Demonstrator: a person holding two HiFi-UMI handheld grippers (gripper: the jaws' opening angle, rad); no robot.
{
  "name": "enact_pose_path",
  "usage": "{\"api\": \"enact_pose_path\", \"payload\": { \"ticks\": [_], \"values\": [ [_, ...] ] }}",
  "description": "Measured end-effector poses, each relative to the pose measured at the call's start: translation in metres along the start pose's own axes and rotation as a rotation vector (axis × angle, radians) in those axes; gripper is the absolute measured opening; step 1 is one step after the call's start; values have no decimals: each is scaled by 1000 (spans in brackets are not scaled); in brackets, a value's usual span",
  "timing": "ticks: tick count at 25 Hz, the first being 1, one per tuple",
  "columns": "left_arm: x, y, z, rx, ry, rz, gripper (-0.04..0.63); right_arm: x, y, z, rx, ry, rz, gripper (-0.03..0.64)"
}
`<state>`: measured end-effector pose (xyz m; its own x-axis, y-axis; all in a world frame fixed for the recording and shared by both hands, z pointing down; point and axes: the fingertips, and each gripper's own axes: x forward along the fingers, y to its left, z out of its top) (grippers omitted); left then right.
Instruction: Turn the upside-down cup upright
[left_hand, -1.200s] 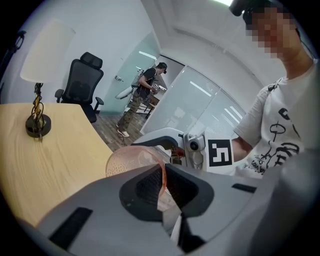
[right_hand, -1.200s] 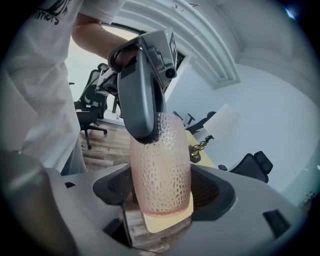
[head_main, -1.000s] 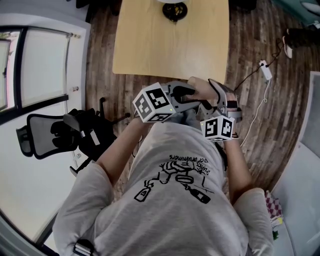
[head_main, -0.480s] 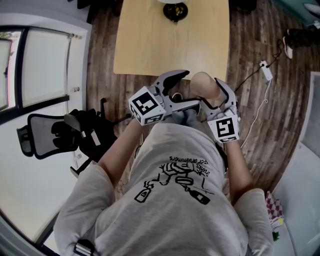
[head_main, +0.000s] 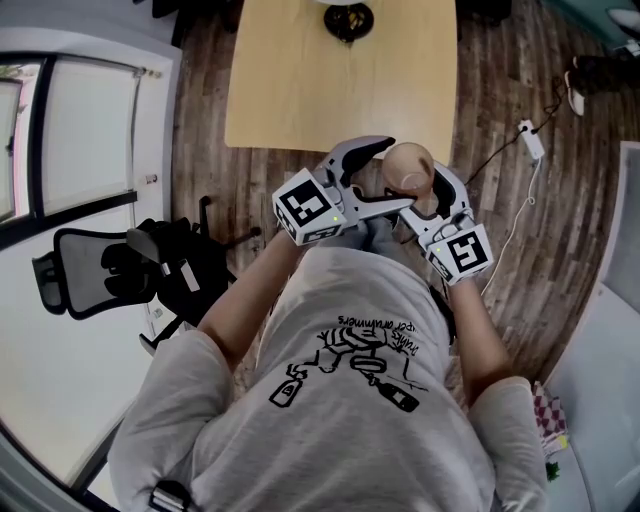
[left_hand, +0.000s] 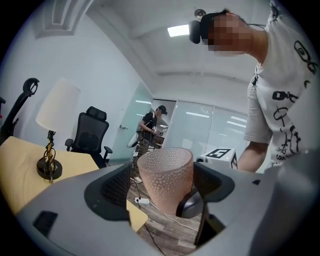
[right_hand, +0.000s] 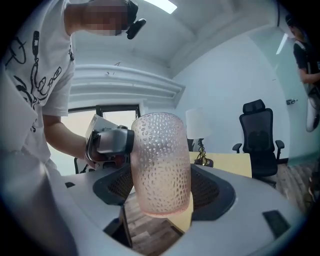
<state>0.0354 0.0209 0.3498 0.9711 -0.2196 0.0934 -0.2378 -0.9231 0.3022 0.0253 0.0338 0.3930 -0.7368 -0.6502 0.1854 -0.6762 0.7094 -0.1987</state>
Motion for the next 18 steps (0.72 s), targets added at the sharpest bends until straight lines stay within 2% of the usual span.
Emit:
{"api": "enact_pose_path", "payload": {
  "ticks": [10, 18],
  "values": [
    [10, 6, -14, 19, 44, -23, 373, 9, -5, -17, -31, 79, 0, 348],
    [23, 25, -46, 146, 151, 12, 370, 24, -29, -53, -74, 211, -28, 348]
  ]
}}
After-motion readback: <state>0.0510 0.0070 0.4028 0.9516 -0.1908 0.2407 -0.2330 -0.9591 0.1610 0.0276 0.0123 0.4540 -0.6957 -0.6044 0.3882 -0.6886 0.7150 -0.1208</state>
